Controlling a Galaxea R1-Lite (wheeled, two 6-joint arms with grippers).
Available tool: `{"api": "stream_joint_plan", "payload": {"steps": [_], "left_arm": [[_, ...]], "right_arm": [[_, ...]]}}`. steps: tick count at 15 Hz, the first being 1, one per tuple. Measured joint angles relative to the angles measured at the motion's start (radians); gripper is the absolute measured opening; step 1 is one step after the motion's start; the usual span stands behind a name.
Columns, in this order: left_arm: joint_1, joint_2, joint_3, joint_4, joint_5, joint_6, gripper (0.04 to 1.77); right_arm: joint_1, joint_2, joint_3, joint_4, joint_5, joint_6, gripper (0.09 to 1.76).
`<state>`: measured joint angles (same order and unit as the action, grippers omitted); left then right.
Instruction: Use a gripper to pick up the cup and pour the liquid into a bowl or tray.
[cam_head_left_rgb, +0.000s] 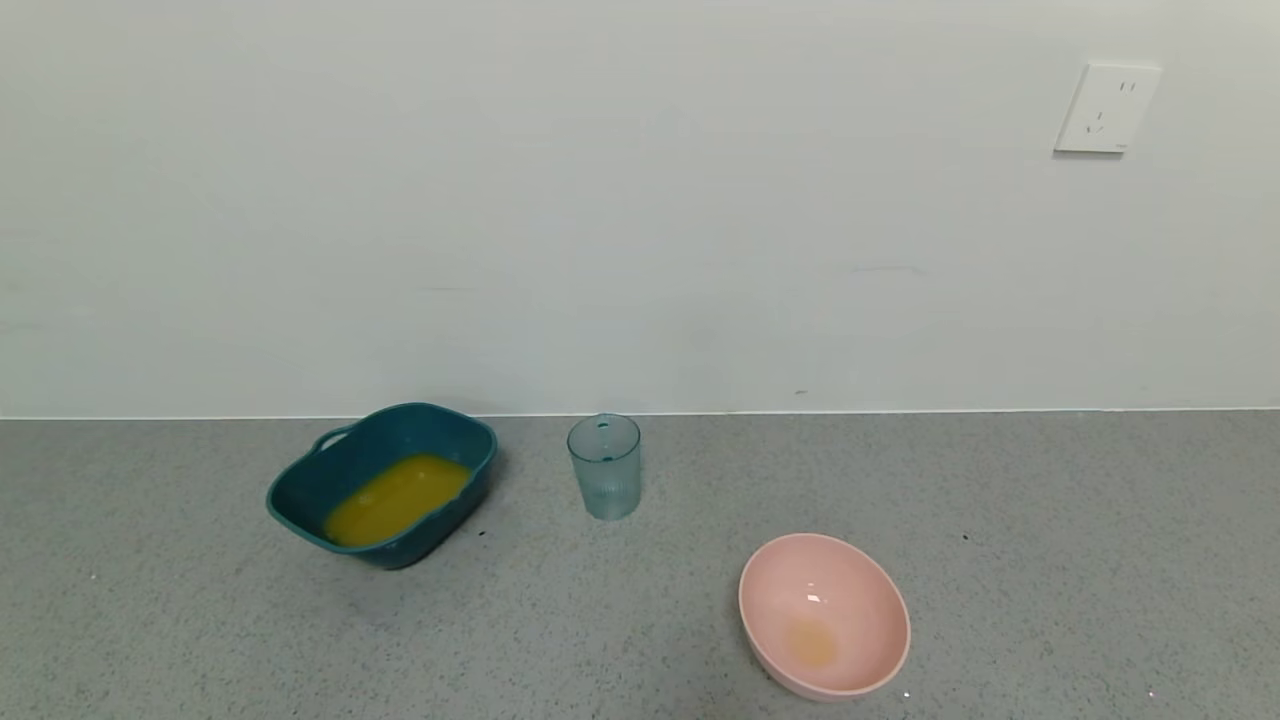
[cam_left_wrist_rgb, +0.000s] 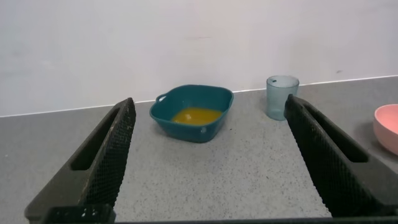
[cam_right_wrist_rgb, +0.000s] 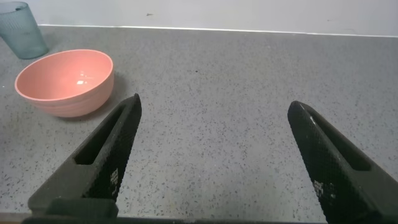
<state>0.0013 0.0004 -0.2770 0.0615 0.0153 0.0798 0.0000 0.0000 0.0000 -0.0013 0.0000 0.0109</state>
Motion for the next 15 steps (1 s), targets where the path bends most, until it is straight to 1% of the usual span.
{"api": "stream_joint_plan", "payload": {"steps": [4,5,8,11,15], "left_arm": [[0.0,-0.002,0.213,-0.152,0.018,-0.001,1.72],[0.0,-0.002,0.244,-0.172,0.014,-0.021,1.72],[0.0,-0.002,0.273,-0.156,-0.006,-0.042,1.72],[0.0,-0.002,0.276,-0.068,-0.017,-0.043,1.72],[0.0,-0.002,0.277,-0.062,-0.019,-0.034,1.72]], "right_arm": [[0.0,0.0,0.0,0.0,0.0,0.0,1.71],[0.0,0.0,0.0,0.0,0.0,0.0,1.71],[0.0,0.0,0.0,0.0,0.0,0.0,1.71],[0.0,0.0,0.0,0.0,0.0,0.0,1.71],[0.0,0.0,0.0,0.0,0.0,0.0,1.71]]}}
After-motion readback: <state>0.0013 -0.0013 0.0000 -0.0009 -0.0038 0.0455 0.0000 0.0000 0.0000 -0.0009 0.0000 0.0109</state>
